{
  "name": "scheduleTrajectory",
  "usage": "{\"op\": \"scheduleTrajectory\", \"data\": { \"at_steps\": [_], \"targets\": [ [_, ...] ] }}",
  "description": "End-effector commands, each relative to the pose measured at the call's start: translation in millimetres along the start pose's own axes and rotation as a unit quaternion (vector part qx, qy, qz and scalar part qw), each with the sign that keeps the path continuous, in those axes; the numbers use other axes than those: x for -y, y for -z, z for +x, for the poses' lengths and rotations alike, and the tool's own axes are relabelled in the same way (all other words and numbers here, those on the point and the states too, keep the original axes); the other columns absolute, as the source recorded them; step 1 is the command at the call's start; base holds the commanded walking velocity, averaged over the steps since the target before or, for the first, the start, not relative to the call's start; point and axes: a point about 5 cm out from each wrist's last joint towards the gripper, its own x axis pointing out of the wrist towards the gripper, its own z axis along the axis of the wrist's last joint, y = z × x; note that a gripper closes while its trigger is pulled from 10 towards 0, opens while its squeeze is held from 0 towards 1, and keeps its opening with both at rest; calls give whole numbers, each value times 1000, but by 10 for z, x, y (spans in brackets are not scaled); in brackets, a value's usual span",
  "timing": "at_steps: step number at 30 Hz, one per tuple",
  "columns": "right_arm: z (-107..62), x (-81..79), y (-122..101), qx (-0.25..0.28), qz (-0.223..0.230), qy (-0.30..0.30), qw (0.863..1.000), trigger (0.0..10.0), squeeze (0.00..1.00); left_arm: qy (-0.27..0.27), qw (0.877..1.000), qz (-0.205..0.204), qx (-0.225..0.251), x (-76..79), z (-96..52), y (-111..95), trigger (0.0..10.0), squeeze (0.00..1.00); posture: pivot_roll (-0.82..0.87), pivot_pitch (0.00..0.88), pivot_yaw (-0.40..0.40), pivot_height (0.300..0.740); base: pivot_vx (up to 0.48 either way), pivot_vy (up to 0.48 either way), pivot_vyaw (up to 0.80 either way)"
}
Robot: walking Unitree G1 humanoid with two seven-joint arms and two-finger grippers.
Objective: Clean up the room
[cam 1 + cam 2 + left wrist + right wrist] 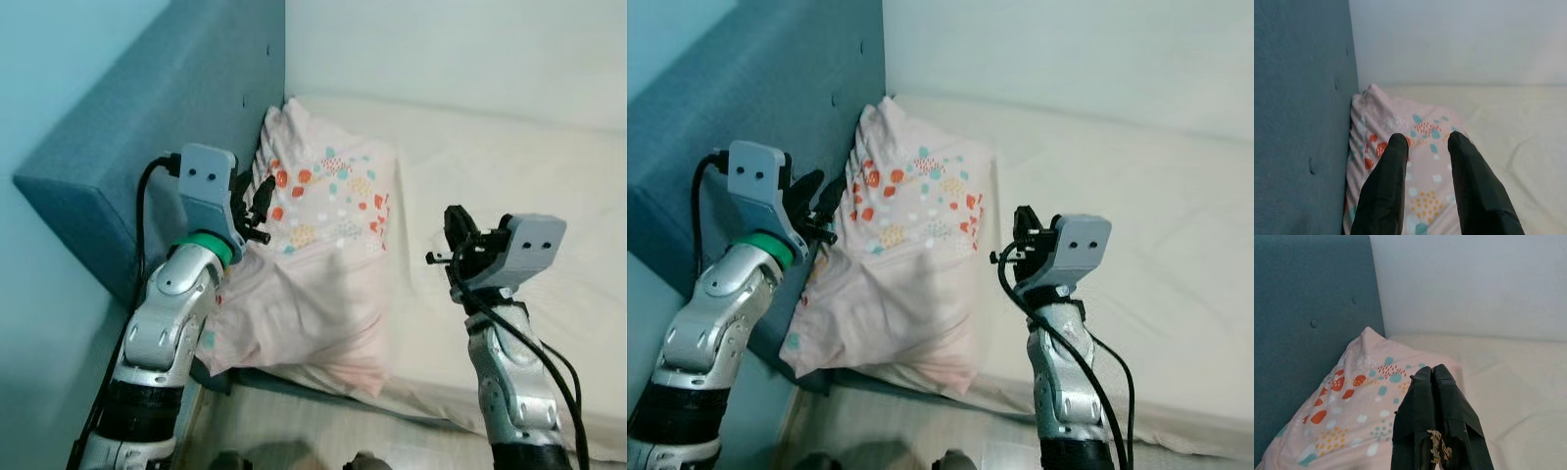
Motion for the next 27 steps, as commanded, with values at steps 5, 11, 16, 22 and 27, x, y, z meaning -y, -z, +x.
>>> {"op": "scheduleTrajectory", "data": {
  "at_steps": [5, 11, 16, 22, 27],
  "targets": [
    [-48, 26, 87, -14, 5, 8, 1000, 10000, 0, -1, 1000, 3, -2, 9, -4, 57, 10000, 0, 41, 113, -12, 701, 0, 0, 0],
    [-48, 31, 101, -12, 7, 10, 1000, 10000, 0, -3, 1000, 5, 3, 4, 16, 52, 10000, 0, 43, 117, -8, 701, 0, 0, 0],
    [-48, 36, 107, -11, 7, 12, 1000, 10000, 0, -4, 1000, 6, 4, 1, 23, 51, 10000, 0, 43, 117, -8, 701, 0, 0, 0],
    [-51, 38, 121, -12, 10, 13, 1000, 10000, 0, -2, 1000, 6, 5, 5, 22, 51, 10000, 0, 43, 117, -8, 701, 0, 0, 0],
    [-63, 33, 156, -16, 10, 13, 1000, 10000, 0, -1, 1000, 6, 6, 7, 20, 55, 10000, 0, 43, 117, -8, 701, -213, 0, 0]
  ]
}}
